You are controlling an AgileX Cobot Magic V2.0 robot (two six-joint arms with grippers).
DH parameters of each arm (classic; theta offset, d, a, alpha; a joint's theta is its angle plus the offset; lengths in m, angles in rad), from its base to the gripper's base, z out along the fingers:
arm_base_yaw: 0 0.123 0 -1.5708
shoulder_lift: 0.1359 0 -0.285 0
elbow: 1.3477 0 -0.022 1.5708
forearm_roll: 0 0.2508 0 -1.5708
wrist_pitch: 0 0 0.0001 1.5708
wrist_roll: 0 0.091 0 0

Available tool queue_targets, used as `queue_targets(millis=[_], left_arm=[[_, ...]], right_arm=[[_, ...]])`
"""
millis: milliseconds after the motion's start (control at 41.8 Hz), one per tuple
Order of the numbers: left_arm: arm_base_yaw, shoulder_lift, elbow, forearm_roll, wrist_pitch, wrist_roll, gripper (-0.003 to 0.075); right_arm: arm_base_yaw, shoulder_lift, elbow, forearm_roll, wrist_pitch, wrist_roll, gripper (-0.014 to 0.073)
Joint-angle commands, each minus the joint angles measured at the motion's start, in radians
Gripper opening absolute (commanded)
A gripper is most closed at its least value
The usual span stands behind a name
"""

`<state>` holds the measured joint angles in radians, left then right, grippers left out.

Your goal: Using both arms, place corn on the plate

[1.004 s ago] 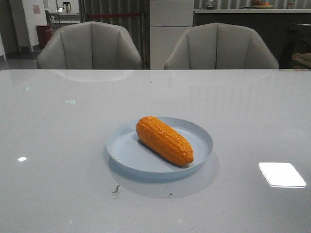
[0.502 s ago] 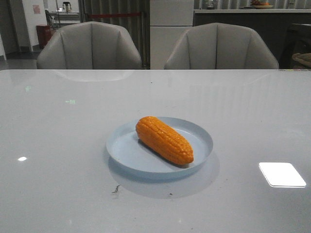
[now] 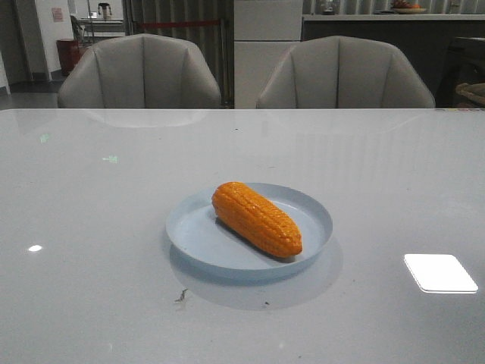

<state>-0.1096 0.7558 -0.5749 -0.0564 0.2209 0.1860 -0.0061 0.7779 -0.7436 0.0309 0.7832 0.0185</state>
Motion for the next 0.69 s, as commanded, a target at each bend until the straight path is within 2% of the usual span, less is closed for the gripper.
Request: queue_targets(millis=[0,72,167,383,669], left_arm=[[0.004,-0.034,-0.030,0.002,-0.087,-0.061,0.0094],[0.008,-0.084,-0.021,0.065,-0.092,-0.114,0.0094],[0.008,-0.172,0.018,0.107,-0.105,-0.118,0.0094],[0.008,-0.413,0.202,0.106,-0.163,-0.118,0.0094],[0.008,-0.712,0.439,0.089,-0.167,-0.118,0.0094]], right_arm=[[-0.005,-0.006,-0.025,0.005,-0.067,-0.001,0.0594],[-0.005,-0.006,-0.025,0.005,-0.067,-0.001,0.0594],[-0.005,-0.006,-0.025,0.005,-0.067,-0.001,0.0594],[-0.005,-0.006,-0.025,0.005,-0.067,-0.001,0.0594],[-0.005,-0.006,-0.025,0.005,-0.067,-0.001,0.0594]])
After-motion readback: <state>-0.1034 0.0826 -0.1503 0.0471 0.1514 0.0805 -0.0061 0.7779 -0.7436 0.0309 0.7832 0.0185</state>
